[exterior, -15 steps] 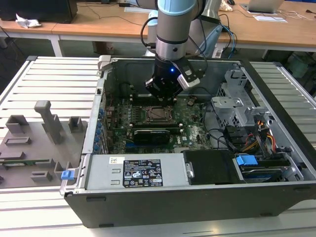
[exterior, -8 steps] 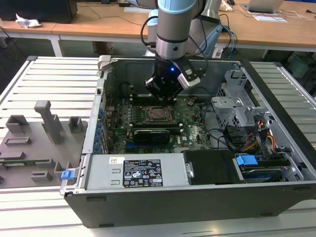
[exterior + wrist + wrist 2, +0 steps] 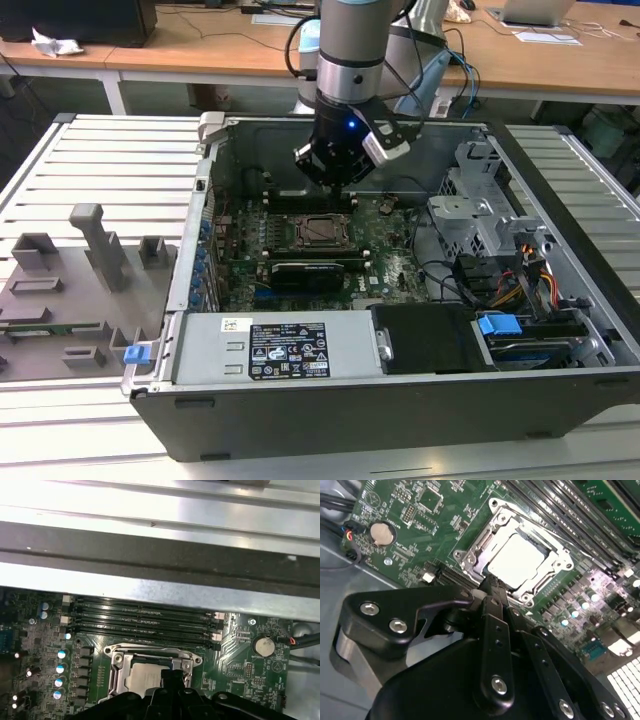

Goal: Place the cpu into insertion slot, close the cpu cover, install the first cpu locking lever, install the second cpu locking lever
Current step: 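Install the second cpu locking lever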

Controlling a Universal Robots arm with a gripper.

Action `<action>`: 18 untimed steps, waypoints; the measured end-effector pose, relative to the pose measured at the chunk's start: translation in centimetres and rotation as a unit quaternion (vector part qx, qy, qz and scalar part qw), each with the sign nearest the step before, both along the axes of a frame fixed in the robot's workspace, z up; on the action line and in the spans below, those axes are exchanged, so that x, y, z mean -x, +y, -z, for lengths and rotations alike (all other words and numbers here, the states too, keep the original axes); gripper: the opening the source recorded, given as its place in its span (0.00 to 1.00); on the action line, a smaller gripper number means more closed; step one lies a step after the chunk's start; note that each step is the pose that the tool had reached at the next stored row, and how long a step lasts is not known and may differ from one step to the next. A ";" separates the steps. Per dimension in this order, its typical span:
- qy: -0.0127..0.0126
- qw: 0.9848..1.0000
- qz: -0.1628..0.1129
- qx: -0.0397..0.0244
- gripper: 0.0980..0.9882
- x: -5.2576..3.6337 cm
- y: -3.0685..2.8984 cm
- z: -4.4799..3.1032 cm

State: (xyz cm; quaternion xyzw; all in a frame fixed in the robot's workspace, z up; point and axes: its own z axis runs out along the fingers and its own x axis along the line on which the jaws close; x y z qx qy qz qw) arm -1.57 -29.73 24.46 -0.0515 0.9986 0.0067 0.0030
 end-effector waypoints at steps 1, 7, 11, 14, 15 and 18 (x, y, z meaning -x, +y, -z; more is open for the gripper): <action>0.000 1.000 0.000 0.000 0.01 0.01 -0.18 0.00; 0.000 1.000 0.000 0.000 0.01 0.01 -1.34 0.00; 0.000 1.000 0.000 0.000 0.01 0.02 -1.56 -0.13; 0.000 1.000 0.000 0.000 0.01 0.01 -1.57 -1.06; 0.000 1.000 0.000 0.000 0.01 0.01 -1.57 -1.15; 0.000 1.000 0.000 -0.001 0.01 0.02 -1.86 -1.18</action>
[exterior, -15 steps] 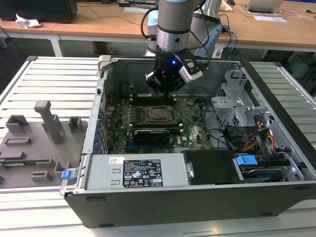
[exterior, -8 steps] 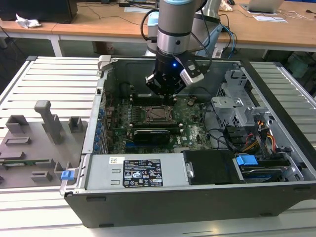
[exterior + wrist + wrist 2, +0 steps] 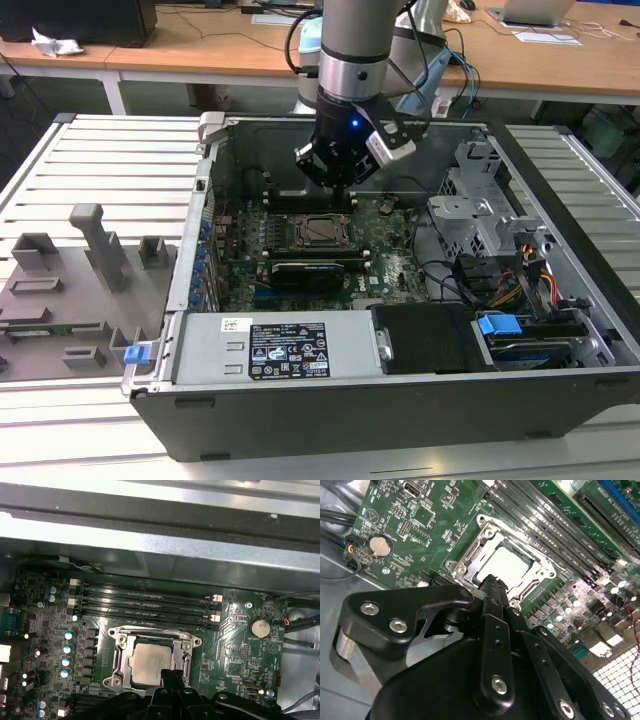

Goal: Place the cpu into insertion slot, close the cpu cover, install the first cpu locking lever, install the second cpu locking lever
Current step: 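Install the second cpu locking lever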

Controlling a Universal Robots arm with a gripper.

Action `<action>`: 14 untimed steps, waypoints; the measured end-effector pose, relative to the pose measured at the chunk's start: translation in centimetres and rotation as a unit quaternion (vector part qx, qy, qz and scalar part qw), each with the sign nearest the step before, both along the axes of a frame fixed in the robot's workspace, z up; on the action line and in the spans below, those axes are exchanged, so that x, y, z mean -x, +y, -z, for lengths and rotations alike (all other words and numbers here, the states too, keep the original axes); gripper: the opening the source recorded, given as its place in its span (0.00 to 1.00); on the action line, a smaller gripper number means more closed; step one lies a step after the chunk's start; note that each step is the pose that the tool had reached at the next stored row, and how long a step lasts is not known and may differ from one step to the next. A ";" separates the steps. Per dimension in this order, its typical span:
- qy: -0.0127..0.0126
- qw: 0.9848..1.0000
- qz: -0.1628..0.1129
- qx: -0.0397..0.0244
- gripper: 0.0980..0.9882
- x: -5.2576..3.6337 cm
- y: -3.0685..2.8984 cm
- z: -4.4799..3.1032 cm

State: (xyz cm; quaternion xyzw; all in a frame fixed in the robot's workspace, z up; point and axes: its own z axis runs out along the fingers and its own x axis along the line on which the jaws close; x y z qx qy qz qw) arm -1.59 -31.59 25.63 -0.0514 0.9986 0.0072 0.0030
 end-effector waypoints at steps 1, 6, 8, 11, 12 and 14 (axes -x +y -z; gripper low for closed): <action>0.000 1.000 0.000 0.000 0.01 0.00 -0.16 0.00; 0.000 1.000 0.000 0.000 0.01 0.05 -1.01 0.00; 0.000 1.000 0.000 0.000 0.01 0.06 -1.30 0.00; 0.000 1.000 0.000 0.000 0.01 0.07 -1.63 0.00; 0.000 1.000 0.000 0.000 0.01 0.07 -1.68 0.00; 0.000 1.000 0.000 0.000 0.01 0.07 -1.79 -0.06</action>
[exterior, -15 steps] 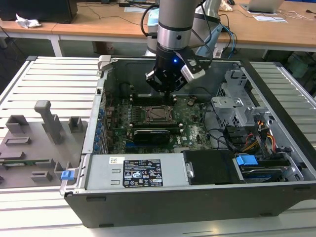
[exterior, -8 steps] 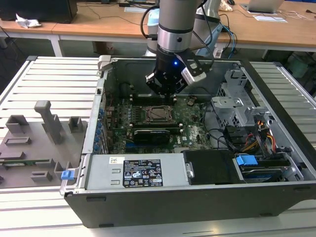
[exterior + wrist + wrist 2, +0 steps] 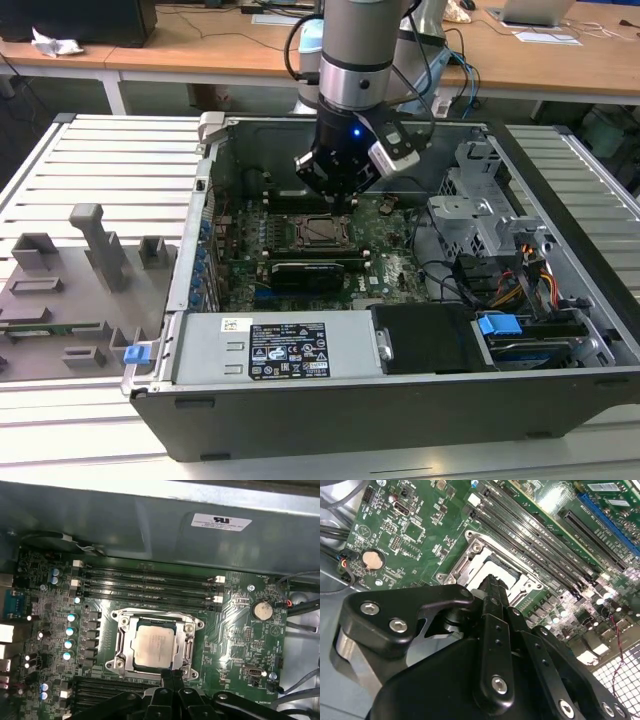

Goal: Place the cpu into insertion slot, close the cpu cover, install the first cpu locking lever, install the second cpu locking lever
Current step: 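Install the second cpu locking lever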

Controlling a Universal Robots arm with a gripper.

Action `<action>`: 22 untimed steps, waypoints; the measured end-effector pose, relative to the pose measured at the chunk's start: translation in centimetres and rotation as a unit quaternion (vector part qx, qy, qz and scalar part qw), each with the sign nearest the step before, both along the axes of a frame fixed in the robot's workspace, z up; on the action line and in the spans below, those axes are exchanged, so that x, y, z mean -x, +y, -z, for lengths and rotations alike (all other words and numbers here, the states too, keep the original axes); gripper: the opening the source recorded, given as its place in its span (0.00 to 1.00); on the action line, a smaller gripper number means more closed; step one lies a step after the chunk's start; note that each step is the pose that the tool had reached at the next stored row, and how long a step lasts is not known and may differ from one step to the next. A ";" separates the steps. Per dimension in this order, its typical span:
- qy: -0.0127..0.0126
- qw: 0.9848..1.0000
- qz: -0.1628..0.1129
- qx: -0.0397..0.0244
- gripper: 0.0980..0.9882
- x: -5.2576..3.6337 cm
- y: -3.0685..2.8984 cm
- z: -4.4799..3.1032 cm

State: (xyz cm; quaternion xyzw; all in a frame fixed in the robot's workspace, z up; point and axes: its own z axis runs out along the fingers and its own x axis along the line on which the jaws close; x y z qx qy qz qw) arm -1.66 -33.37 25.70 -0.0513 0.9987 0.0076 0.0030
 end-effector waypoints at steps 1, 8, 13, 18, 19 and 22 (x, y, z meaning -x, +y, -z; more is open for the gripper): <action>0.000 1.000 0.000 0.000 0.01 0.00 -0.02 -0.07; 0.000 1.000 0.000 -0.001 0.01 0.03 -0.76 -0.53; 0.000 1.000 0.000 -0.003 0.01 0.04 -1.77 -0.53; 0.001 1.000 0.000 -0.005 0.01 0.04 -2.33 -0.50; 0.001 1.000 0.000 -0.006 0.01 0.04 -2.37 -0.47; 0.006 1.000 0.000 -0.010 0.01 0.03 -2.55 -0.22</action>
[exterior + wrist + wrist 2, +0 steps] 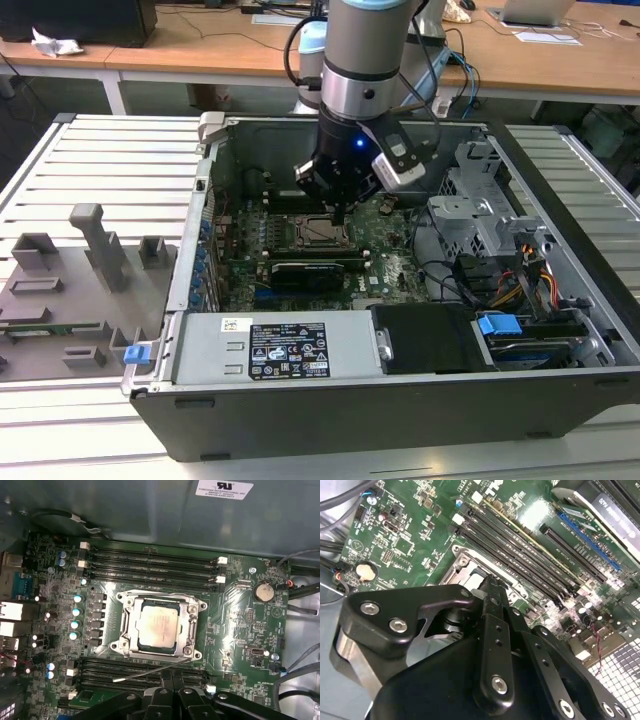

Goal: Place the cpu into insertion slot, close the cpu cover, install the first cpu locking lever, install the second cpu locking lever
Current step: 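Install the second cpu locking lever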

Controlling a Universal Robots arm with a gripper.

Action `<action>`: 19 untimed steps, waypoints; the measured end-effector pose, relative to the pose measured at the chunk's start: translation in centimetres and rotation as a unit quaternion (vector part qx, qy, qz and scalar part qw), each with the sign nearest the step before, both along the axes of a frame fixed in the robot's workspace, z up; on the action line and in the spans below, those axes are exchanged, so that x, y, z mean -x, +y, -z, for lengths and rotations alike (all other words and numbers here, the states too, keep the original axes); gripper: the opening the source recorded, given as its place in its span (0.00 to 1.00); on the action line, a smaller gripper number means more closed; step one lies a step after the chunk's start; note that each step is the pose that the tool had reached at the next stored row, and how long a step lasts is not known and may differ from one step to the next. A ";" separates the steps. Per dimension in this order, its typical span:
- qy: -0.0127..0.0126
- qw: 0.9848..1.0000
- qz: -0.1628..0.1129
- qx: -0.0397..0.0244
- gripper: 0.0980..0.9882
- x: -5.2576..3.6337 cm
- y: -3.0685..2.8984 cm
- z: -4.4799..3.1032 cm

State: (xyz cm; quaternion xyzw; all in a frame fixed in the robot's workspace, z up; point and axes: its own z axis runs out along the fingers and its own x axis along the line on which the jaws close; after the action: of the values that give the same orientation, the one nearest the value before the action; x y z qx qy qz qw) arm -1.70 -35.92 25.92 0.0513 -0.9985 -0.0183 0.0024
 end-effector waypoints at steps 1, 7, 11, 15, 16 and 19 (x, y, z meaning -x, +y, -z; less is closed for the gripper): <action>0.001 1.000 0.000 0.000 0.01 0.00 -0.02 0.08; 0.004 1.000 0.000 -0.002 0.01 0.22 -0.03 0.89; 0.004 1.000 0.000 -0.004 0.01 0.22 -0.02 1.09; 0.004 1.000 0.001 -0.007 0.01 0.48 -0.16 1.51; 0.004 1.000 0.001 -0.007 0.01 0.66 -0.18 1.55; 0.004 1.000 0.005 -0.007 0.01 1.03 -0.55 1.76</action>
State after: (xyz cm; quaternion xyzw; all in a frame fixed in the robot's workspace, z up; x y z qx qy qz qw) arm -2.72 -36.47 24.16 0.0463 -0.9986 -0.0252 0.0055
